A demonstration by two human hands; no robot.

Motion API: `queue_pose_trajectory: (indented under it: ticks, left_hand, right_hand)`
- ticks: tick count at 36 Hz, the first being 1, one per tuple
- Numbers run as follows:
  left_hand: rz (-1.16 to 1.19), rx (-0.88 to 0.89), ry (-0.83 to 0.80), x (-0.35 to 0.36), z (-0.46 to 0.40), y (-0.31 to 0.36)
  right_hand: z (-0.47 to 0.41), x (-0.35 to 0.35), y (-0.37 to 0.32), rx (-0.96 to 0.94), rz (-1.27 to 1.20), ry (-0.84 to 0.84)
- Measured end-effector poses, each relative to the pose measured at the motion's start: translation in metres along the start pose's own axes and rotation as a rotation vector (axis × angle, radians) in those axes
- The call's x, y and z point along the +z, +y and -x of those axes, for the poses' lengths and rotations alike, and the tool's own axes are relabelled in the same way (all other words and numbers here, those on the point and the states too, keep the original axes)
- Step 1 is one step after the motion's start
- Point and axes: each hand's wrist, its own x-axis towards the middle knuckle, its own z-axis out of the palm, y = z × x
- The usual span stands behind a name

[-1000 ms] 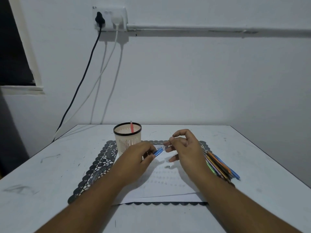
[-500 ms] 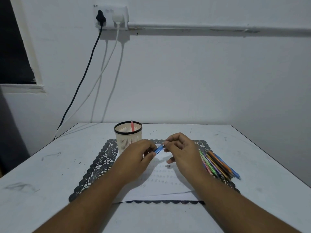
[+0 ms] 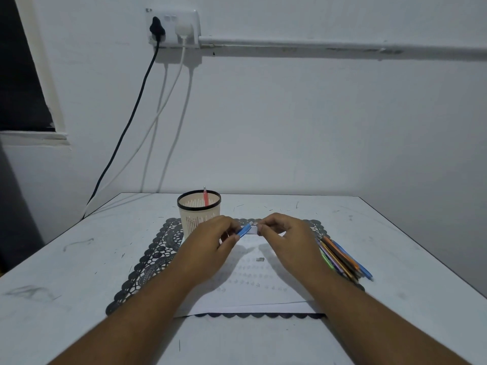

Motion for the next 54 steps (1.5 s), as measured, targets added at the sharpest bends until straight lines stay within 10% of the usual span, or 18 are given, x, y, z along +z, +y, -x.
queue_pose_trajectory:
  ticks: [12, 22, 37, 54]
  left_hand:
    - [-0.042, -0.005, -0.031, -0.002, 0.000, 0.000]
    - [-0.128, -0.008, -0.088, -0.003, 0.000, 0.000]
    - [-0.173, -0.010, -0.126, 0.001, -0.001, -0.007]
    - [-0.216, -0.042, -0.173, 0.004, 0.000, -0.008]
  right_hand:
    - [-0.002, 0.004, 0.017, 0.214, 0.239, -0.386]
    - [-0.004, 0.005, 0.016, 0.174, 0.308, -0.377]
    - [-0.004, -0.012, 0.004, 0.340, -0.388, -0.137]
    - [-0.007, 0.002, 0.015, 0.235, 0.385, -0.368]
